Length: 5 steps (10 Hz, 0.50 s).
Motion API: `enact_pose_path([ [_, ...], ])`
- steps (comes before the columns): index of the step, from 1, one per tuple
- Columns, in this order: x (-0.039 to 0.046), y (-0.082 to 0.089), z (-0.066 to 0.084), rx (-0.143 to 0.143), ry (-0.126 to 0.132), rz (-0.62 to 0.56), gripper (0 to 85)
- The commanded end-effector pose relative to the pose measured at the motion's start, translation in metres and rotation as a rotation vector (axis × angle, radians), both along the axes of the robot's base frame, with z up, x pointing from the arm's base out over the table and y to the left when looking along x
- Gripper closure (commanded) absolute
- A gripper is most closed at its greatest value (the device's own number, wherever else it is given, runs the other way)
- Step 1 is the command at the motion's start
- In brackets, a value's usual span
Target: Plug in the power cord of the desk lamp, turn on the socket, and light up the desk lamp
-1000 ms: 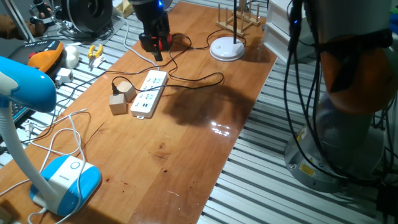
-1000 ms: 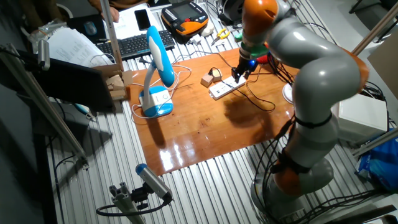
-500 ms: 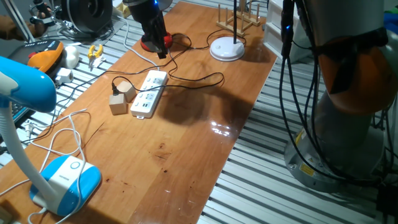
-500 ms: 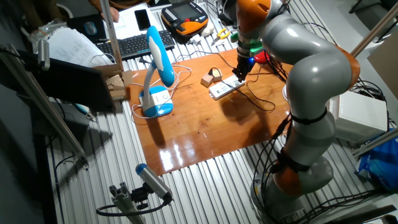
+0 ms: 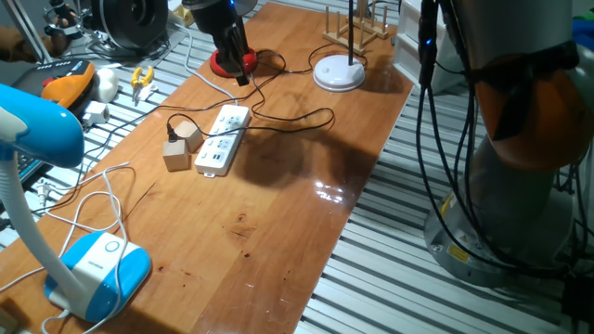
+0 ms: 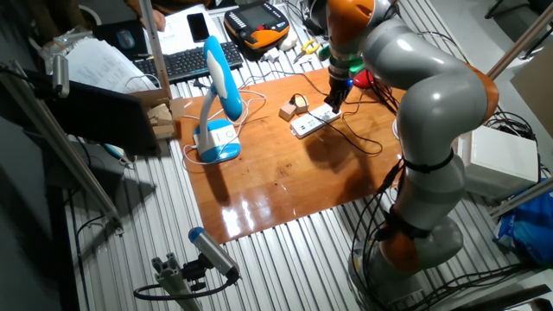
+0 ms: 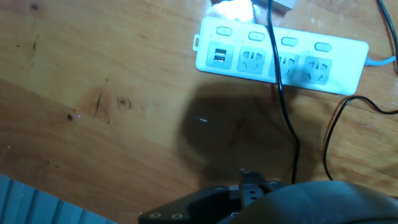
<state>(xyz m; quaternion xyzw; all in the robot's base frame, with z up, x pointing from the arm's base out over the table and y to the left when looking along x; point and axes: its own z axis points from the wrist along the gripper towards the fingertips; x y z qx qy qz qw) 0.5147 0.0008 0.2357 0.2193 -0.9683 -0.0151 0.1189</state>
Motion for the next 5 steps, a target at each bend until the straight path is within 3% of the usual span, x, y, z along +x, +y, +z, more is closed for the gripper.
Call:
enact_pose_path([
  [1,-0.0001,-0.0001,0.0000,0.000,0.004,0.000,85.0],
  [3,-0.0001,-0.0001,0.0000,-0.005,0.007,-0.007,85.0],
  [4,-0.0001,-0.0001,0.0000,-0.019,0.000,-0.065,85.0],
  [5,-0.0001,-0.0001,0.0000,-0.014,-0.117,-0.124,85.0],
])
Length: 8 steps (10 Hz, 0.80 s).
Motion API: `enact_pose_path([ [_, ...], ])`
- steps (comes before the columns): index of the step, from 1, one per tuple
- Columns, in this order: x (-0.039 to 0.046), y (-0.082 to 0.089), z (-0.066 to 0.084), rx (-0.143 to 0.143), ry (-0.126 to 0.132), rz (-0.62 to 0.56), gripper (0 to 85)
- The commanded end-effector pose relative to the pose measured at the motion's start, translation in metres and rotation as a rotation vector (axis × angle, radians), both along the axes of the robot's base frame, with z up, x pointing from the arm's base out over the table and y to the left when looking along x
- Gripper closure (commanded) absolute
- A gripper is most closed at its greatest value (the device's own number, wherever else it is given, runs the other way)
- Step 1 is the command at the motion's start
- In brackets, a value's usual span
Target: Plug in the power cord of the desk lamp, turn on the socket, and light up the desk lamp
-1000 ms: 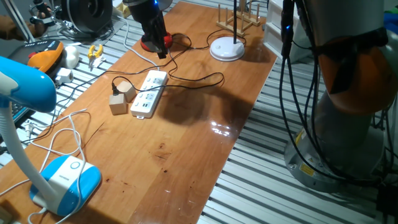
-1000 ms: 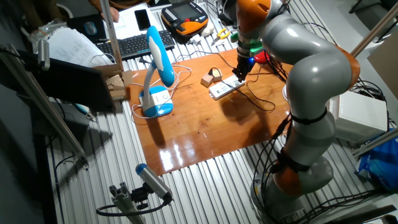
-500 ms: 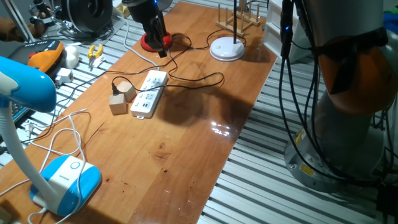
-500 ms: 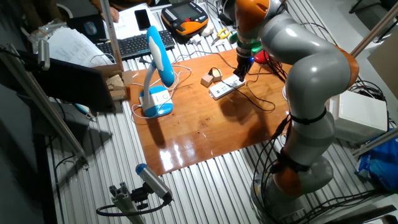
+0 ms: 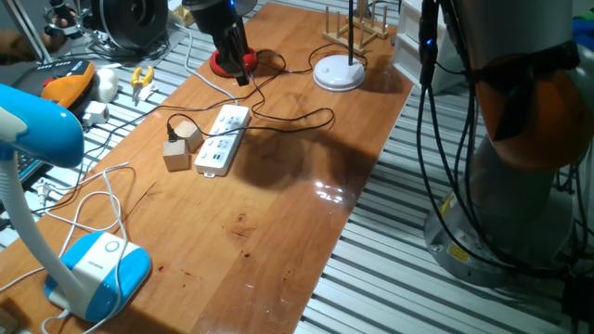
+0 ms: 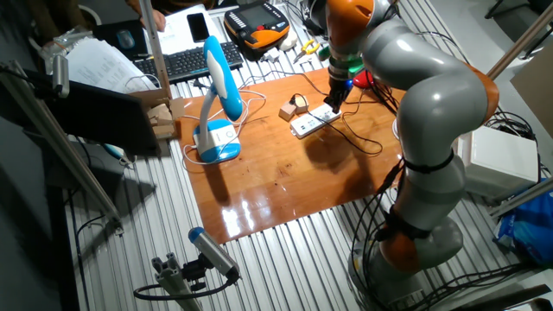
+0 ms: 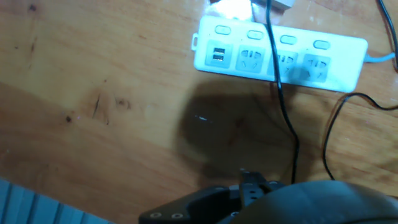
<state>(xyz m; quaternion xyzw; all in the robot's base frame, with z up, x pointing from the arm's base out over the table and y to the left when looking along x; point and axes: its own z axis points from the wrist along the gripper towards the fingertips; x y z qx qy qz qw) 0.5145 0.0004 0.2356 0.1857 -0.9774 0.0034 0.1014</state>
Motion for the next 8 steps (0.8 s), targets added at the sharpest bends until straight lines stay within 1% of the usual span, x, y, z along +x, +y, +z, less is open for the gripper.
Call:
enact_pose_path([
  [1,0.0001,0.0004,0.0001,0.049,-0.125,-0.110,85.0],
  [2,0.0001,0.0004,0.0001,0.055,-0.130,-0.136,85.0],
  [3,0.0001,0.0004,0.0001,0.056,-0.121,-0.149,85.0],
  [4,0.0001,0.0004,0.0001,0.082,-0.127,-0.143,85.0],
  [5,0.0001,0.0004,0.0001,0.119,-0.123,-0.125,85.0],
  [6,0.0001,0.0004,0.0001,0.118,-0.109,-0.101,85.0],
  [7,0.0001,0.0004,0.0001,0.108,-0.089,-0.097,85.0],
  [8,0.0001,0.0004,0.0001,0.084,-0.085,-0.080,85.0],
])
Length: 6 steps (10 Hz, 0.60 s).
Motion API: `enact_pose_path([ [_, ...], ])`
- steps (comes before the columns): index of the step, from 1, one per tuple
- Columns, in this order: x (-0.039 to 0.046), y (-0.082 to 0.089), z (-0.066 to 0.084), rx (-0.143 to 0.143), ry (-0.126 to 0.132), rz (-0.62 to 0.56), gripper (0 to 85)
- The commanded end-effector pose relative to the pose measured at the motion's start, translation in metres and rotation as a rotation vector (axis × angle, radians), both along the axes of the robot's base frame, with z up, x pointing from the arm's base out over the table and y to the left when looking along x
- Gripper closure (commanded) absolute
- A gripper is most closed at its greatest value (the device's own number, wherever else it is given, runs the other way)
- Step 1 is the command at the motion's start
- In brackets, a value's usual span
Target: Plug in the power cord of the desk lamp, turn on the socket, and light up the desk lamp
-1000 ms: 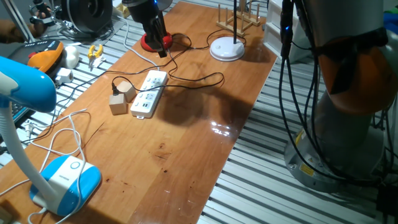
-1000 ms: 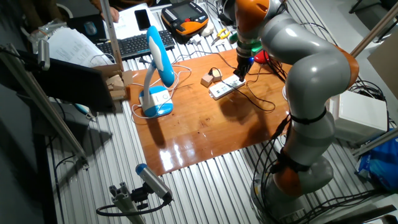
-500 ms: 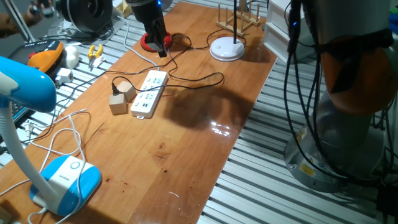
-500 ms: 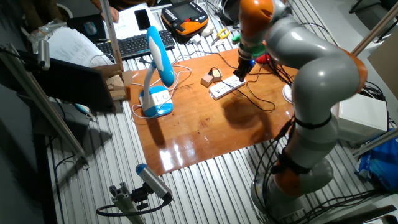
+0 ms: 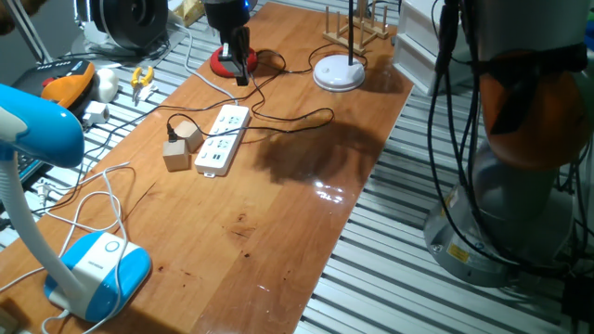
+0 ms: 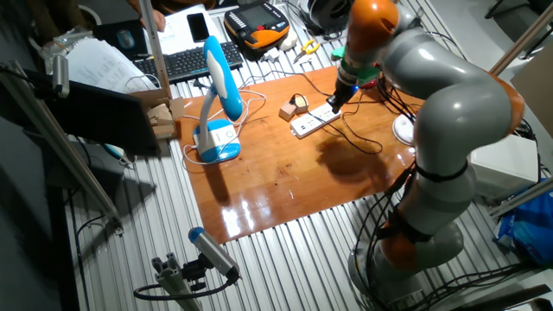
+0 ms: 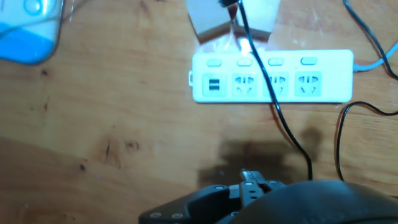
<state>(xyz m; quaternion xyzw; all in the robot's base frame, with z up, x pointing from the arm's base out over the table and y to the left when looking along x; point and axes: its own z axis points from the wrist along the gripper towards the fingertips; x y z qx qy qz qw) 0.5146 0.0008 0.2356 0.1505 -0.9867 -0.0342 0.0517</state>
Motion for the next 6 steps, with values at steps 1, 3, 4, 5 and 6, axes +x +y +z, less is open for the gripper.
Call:
enact_pose_path([
  [1,0.0000,0.000,0.000,-0.014,-0.007,0.006,85.0],
  [3,0.0000,0.000,0.000,-0.091,-0.044,0.036,85.0],
  [4,0.0059,0.007,-0.002,-0.093,-0.058,0.033,68.0],
  [5,0.0170,0.017,-0.007,-0.093,-0.089,0.033,51.0],
  [6,0.0269,0.025,-0.013,-0.080,-0.104,0.017,51.0],
])
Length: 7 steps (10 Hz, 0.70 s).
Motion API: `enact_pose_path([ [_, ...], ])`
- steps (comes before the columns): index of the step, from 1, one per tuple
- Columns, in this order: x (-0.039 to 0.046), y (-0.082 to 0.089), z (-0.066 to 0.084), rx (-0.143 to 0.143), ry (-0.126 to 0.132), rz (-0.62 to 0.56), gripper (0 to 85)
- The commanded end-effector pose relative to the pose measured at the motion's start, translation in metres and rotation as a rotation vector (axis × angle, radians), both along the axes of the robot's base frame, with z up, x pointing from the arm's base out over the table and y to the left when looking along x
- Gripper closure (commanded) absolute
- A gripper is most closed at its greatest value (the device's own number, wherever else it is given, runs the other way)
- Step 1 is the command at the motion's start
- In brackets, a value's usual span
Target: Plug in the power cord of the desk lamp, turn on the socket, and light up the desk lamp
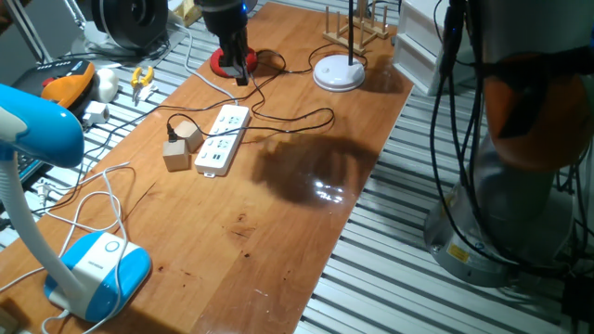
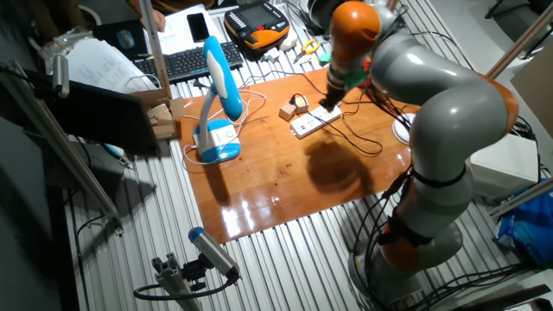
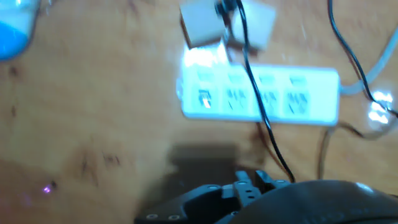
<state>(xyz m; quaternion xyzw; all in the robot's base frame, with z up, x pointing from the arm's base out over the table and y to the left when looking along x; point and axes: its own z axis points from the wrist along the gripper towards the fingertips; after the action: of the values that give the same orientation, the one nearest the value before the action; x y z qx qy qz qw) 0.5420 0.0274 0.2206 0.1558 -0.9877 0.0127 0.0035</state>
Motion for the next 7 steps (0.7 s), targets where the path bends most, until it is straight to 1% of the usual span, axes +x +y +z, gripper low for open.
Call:
enact_pose_path([
  [1,0.0068,0.005,-0.004,0.006,-0.019,-0.008,51.0],
  [2,0.0132,0.009,-0.014,0.022,-0.033,-0.022,51.0],
  [3,0.0174,0.010,-0.021,0.039,-0.020,-0.022,51.0],
  [4,0.0178,0.012,-0.024,0.040,-0.010,-0.021,51.0],
  [5,0.0163,0.015,-0.024,0.048,0.001,-0.007,68.0],
  [6,0.0107,0.023,-0.023,0.060,0.044,0.015,85.0],
  [7,0.0093,0.025,-0.023,0.044,0.053,0.022,85.0],
])
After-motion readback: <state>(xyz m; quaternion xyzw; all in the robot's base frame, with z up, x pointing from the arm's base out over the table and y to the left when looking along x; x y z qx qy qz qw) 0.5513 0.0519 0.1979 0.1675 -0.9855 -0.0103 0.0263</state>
